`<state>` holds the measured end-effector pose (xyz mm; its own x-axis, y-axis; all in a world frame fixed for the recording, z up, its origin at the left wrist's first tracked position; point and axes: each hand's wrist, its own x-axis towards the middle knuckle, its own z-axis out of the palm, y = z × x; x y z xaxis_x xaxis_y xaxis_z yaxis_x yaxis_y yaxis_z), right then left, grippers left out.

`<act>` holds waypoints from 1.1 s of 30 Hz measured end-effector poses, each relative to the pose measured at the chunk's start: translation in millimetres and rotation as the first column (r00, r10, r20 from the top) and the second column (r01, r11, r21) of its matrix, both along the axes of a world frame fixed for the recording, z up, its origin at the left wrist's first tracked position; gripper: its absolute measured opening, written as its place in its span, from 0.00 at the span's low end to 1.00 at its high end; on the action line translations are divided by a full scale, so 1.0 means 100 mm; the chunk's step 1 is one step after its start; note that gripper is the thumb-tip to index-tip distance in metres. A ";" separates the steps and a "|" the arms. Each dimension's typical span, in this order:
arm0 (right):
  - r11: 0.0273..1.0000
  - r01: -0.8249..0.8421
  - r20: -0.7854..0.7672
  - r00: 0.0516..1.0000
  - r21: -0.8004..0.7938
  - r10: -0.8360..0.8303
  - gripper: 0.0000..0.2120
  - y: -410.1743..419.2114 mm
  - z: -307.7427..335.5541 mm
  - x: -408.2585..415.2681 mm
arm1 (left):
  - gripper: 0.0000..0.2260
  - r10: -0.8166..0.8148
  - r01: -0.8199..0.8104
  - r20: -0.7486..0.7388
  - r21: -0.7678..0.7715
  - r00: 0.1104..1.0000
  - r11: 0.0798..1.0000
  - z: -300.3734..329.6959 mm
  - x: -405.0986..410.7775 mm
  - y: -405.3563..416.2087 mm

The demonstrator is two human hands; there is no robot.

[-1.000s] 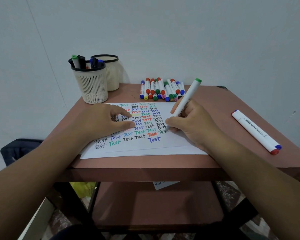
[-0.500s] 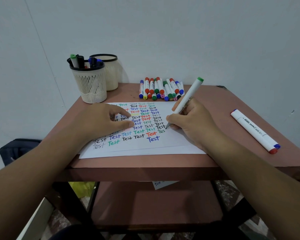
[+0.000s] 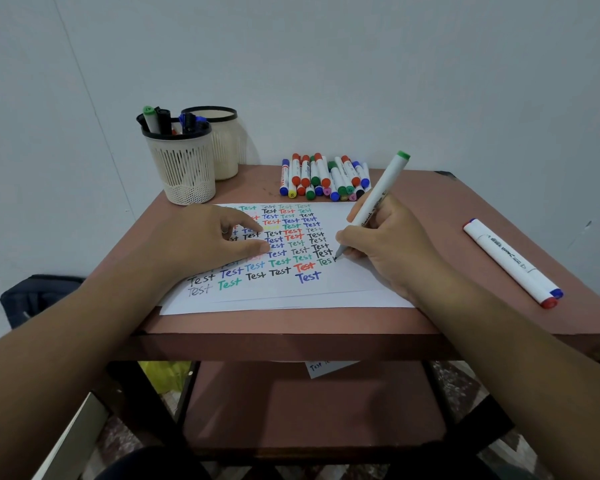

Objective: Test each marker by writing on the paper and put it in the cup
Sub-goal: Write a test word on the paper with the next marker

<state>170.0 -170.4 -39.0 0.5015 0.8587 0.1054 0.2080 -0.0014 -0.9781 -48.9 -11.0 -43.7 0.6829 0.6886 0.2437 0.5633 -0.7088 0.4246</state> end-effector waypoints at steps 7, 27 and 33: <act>1.000 0.003 -0.007 1.000 0.000 -0.003 0.13 -0.01 0.01 -0.02 | 0.22 -0.004 0.004 -0.022 0.012 1.000 1.000 0.00 0.01 0.01; 0.993 0.066 -0.255 0.966 0.095 -0.040 0.12 0.08 0.04 0.09 | 0.23 -0.022 0.038 0.239 -0.064 0.971 0.997 -0.17 0.01 0.13; 0.984 0.019 -0.353 0.934 0.176 0.045 0.07 0.20 0.16 -0.01 | 0.27 -0.062 0.073 0.316 -0.023 0.947 0.997 -0.16 0.03 0.09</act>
<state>169.3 -149.9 -23.4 0.5224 0.8497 0.0709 -0.1538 0.1757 -0.9724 -45.7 -1.9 -60.1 0.6206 0.6549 0.4313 0.3478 -0.7228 0.5971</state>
